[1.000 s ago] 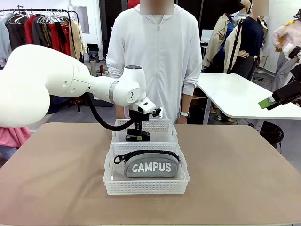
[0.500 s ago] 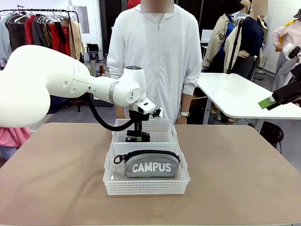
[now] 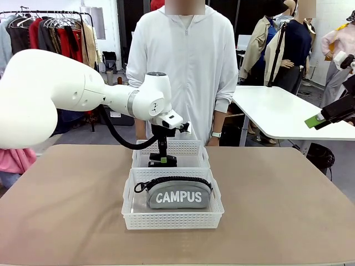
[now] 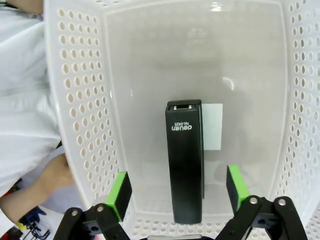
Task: Distribute items into two baskets.
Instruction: Place the picked Stapler into the Organizing basket as instructed by the person.
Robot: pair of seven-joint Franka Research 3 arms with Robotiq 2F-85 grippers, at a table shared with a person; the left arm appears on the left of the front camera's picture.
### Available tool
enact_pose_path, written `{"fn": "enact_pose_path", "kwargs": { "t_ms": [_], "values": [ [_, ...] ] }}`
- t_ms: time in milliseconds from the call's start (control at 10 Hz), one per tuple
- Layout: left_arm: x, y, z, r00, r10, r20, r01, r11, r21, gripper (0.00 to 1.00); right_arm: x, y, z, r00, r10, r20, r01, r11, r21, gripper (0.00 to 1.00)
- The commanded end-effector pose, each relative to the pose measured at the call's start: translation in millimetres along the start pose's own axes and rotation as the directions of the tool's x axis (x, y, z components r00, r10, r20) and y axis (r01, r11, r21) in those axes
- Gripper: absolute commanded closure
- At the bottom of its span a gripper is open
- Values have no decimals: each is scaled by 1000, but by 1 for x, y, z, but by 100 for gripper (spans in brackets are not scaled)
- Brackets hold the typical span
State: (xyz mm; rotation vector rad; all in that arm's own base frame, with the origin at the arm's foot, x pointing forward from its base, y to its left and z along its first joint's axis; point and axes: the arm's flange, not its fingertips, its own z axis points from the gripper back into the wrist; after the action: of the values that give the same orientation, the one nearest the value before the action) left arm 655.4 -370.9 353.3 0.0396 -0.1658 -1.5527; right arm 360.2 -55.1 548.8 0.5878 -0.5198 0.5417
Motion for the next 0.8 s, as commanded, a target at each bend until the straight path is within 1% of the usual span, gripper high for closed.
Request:
{"fn": "enact_pose_path", "kwargs": {
  "t_ms": [0,100,300,400,600,700],
  "values": [
    [-1,-3,26,998,67,12,-67,998,-22,0,0,1,-1,1000,9,20,-10,1000,10,0],
    [-2,-6,36,996,83,12,-83,996,-13,0,0,1,-1,1000,9,20,-10,1000,10,0],
    [-4,-8,45,994,106,17,-106,994,-34,0,0,1,-1,1000,9,20,-10,1000,10,0],
    [-5,-8,47,992,121,30,-119,991,-65,0,0,1,-1,1000,9,20,-10,1000,10,0],
    [-6,-8,49,992,120,44,-117,991,-70,0,0,1,-1,1000,9,20,-10,1000,10,0],
    [-1,-5,45,995,102,22,-101,994,-40,0,0,1,-1,1000,9,20,-10,1000,10,0]
  ]
}}
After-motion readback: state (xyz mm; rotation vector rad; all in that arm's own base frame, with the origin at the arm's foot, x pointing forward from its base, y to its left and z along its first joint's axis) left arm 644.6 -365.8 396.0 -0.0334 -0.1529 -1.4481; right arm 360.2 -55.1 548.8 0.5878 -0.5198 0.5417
